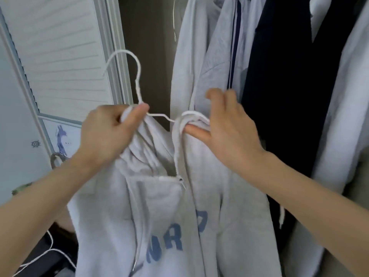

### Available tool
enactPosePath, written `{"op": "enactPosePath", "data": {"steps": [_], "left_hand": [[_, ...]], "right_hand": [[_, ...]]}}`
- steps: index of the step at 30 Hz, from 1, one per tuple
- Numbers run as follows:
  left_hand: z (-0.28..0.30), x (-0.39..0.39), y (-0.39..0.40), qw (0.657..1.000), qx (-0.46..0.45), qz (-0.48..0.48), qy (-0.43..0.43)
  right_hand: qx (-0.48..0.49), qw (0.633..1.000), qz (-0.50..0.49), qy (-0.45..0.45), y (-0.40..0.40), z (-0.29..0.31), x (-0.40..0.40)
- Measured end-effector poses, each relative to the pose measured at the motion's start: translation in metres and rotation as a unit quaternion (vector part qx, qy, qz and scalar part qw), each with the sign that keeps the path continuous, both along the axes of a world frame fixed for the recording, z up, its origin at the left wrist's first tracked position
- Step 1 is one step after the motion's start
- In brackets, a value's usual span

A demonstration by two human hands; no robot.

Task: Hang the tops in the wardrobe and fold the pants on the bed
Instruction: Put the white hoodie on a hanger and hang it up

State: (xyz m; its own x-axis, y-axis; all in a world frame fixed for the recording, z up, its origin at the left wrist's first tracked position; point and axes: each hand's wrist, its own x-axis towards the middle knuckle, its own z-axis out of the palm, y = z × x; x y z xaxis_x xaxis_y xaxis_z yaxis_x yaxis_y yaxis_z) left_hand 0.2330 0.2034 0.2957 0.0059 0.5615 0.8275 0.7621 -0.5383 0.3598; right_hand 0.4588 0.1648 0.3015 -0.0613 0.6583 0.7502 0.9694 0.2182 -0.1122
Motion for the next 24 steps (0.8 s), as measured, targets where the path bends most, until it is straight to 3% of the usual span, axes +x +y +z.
{"op": "enactPosePath", "data": {"steps": [2,5,9,14,18,21,24], "left_hand": [[0.007,-0.019,0.001,0.998,-0.004,-0.014,-0.060],[0.011,-0.030,0.001,0.998,-0.014,-0.028,-0.050],[0.016,-0.026,-0.002,1.000,0.005,-0.004,0.009],[0.013,0.005,0.002,0.985,0.037,-0.042,0.161],[0.015,-0.034,0.023,0.985,-0.070,-0.133,0.088],[-0.001,-0.075,0.033,0.985,-0.152,-0.080,0.015],[-0.019,-0.085,0.039,0.985,-0.166,-0.045,0.011]], "right_hand": [[-0.158,0.983,-0.078,0.046,0.003,-0.005,0.020],[-0.266,0.957,0.027,0.109,0.012,-0.006,0.031],[-0.289,0.899,0.207,0.255,0.009,0.005,0.019],[-0.288,0.882,0.281,0.245,0.007,0.010,-0.018],[-0.254,0.835,0.290,0.394,0.008,0.010,-0.005],[-0.225,0.813,0.298,0.447,0.009,0.013,0.010],[-0.215,0.793,0.303,0.483,0.012,0.019,0.017]]}}
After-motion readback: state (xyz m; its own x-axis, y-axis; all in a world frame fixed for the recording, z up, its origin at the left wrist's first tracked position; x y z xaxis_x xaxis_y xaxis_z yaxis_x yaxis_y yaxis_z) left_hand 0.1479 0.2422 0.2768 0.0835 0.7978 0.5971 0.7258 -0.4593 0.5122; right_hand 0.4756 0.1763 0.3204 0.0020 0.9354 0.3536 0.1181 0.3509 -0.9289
